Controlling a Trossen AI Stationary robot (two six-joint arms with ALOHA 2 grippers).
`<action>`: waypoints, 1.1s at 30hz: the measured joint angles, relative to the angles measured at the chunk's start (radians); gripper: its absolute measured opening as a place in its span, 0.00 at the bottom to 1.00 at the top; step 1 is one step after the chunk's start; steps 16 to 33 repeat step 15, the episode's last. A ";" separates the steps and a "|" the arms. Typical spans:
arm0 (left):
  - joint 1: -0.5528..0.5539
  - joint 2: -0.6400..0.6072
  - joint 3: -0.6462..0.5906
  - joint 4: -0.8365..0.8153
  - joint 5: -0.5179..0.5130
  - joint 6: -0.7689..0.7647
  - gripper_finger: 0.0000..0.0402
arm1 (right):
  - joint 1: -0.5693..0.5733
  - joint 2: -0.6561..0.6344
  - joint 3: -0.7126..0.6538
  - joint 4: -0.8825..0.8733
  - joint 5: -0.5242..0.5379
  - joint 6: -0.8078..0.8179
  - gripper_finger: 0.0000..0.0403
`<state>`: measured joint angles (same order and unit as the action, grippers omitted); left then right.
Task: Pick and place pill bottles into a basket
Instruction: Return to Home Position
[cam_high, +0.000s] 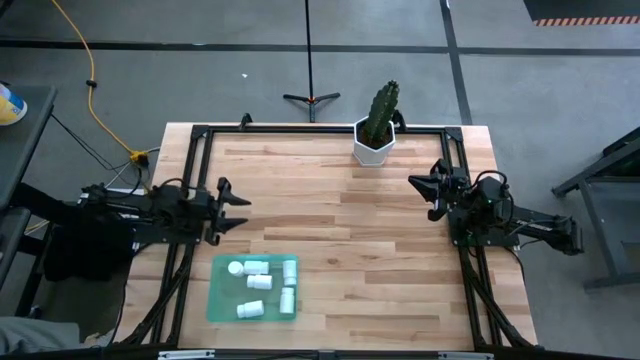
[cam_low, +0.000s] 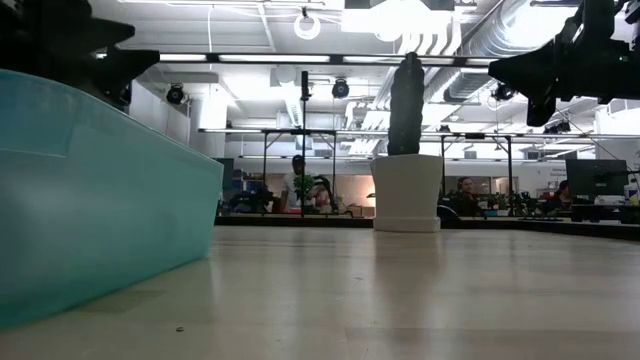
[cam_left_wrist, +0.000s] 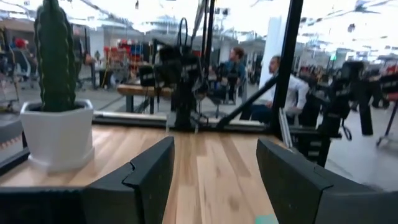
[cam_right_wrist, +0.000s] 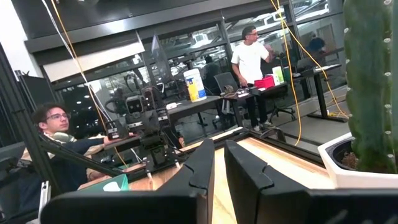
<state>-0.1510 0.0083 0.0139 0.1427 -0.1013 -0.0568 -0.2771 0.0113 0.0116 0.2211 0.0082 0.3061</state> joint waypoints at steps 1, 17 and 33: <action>0.000 0.000 0.000 -0.013 0.000 0.000 0.65 | 0.000 0.000 0.000 0.000 0.000 0.000 0.07; 0.000 0.001 0.000 -0.120 0.006 0.000 0.65 | 0.000 0.000 0.000 0.000 0.000 0.000 0.07; 0.000 0.001 0.000 -0.120 0.006 0.000 0.65 | 0.000 0.000 0.000 0.000 0.000 0.000 0.07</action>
